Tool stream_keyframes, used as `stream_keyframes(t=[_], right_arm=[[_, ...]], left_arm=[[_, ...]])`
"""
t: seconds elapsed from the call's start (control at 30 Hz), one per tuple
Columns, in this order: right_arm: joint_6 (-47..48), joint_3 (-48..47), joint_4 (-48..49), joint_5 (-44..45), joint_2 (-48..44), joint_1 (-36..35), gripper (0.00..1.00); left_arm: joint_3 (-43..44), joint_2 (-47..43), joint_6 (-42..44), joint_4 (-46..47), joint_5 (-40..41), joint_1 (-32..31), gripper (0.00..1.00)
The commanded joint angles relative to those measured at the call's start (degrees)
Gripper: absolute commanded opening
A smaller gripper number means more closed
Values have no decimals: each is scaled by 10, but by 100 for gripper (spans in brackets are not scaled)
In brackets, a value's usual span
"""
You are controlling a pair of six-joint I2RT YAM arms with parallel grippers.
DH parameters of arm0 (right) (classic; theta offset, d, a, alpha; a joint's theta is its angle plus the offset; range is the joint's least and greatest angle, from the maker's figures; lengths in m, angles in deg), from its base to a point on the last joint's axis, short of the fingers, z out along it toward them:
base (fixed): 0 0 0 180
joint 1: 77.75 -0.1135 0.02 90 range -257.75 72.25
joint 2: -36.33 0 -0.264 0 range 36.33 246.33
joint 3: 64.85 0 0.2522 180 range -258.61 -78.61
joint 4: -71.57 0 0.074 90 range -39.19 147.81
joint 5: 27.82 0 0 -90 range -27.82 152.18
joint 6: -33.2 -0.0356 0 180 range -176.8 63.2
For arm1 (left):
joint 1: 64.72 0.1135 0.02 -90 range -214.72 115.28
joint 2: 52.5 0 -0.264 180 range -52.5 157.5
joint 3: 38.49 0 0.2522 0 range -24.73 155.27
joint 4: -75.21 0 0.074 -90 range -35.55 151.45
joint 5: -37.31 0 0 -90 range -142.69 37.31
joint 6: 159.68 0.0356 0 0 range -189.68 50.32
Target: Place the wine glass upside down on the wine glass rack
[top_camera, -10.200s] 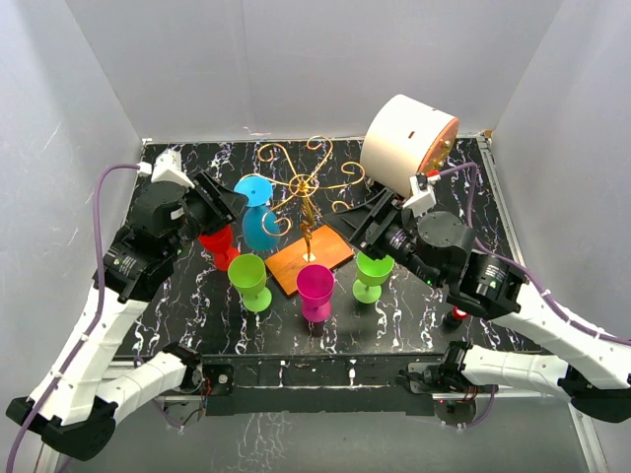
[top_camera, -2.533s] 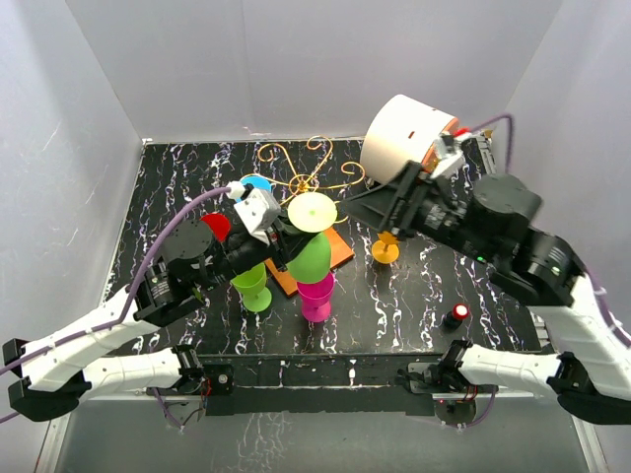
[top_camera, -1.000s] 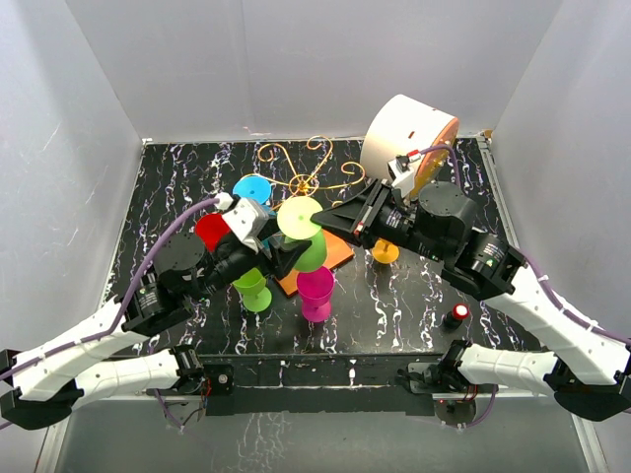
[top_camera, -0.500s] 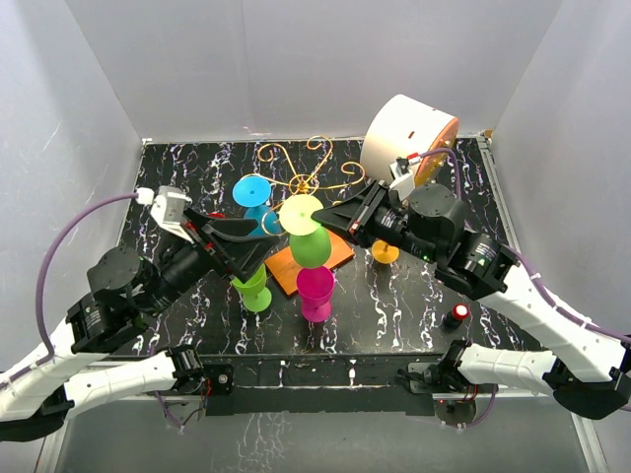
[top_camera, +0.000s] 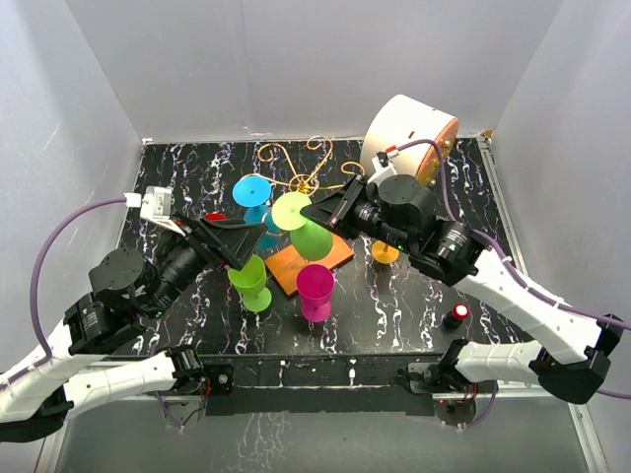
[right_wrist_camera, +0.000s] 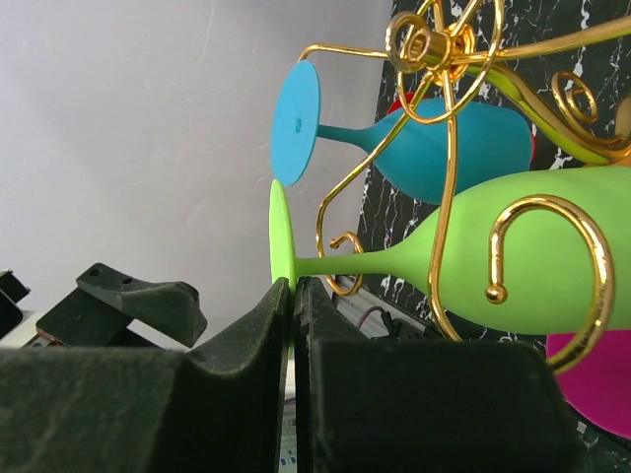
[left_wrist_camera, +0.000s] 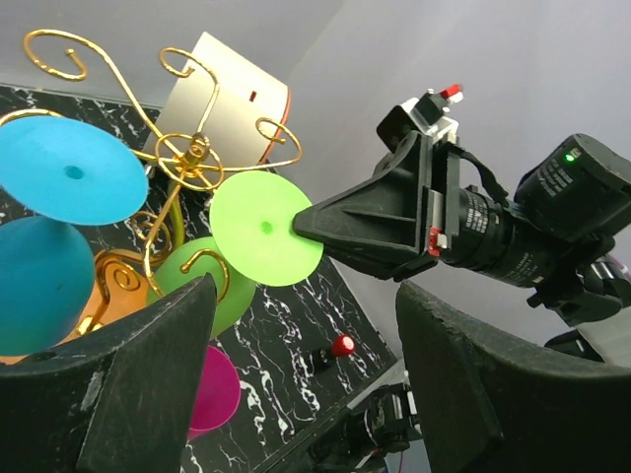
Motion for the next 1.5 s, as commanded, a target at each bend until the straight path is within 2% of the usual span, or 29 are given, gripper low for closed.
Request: stream_keyframes(t=[0.0, 0.67, 1.2, 1.47], right_arm=[[20, -47, 34, 14, 4, -2, 0], [35, -89, 55, -14, 74, -2, 0], [52, -103, 55, -91, 106, -2, 0], [59, -92, 34, -91, 92, -2, 0]], left_arm=[[1, -8, -36, -28, 60, -1, 72], [-31, -39, -80, -76, 153, -1, 72], [-33, -49, -75, -77, 178, -1, 73], [-33, -53, -77, -85, 184, -1, 74]])
